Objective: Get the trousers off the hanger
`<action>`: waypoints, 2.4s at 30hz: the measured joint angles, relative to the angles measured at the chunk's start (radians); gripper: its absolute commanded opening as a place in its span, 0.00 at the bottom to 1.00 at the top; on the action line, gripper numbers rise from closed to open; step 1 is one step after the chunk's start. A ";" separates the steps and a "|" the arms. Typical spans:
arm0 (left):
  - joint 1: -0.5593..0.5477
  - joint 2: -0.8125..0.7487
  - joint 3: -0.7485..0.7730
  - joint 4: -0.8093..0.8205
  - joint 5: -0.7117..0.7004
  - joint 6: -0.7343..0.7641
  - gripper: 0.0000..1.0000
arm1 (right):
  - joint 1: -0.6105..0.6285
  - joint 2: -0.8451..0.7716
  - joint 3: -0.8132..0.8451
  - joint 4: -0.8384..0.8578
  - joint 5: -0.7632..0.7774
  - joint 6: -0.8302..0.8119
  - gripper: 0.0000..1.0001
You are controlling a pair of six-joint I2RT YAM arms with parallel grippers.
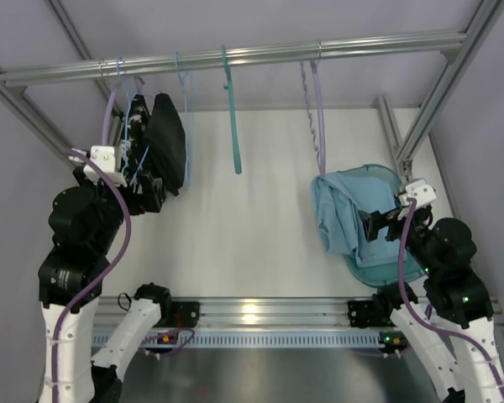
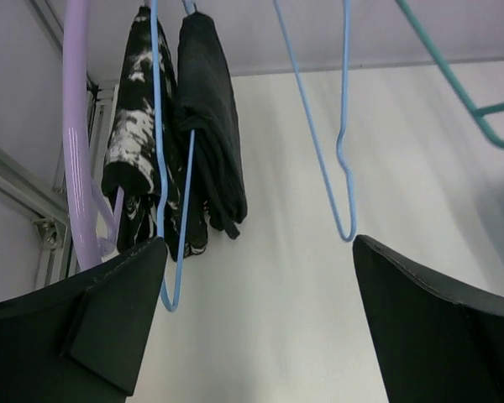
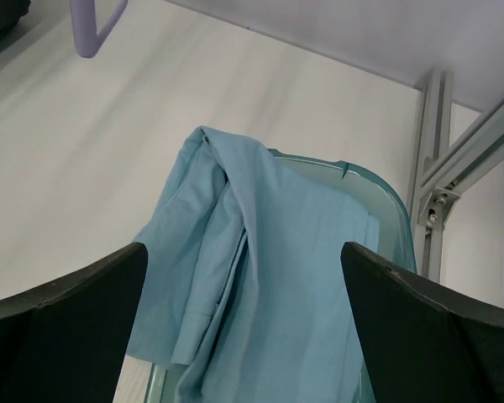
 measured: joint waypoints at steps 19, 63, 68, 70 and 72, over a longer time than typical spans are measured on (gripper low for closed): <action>0.059 0.436 0.470 0.000 0.081 -0.223 0.77 | -0.004 0.051 0.001 0.001 0.000 -0.010 0.99; 0.106 0.704 0.422 0.092 -0.108 -0.063 0.58 | -0.004 0.049 0.000 0.004 0.000 -0.018 0.99; 0.106 0.726 0.421 0.132 -0.120 -0.049 0.46 | -0.004 0.049 0.000 0.004 0.000 -0.018 0.99; 0.106 0.738 0.420 0.145 -0.126 -0.047 0.38 | -0.004 0.049 0.000 0.005 0.000 -0.019 0.99; 0.106 0.746 0.420 0.146 -0.134 -0.046 0.28 | -0.004 0.049 0.000 0.005 0.000 -0.019 0.99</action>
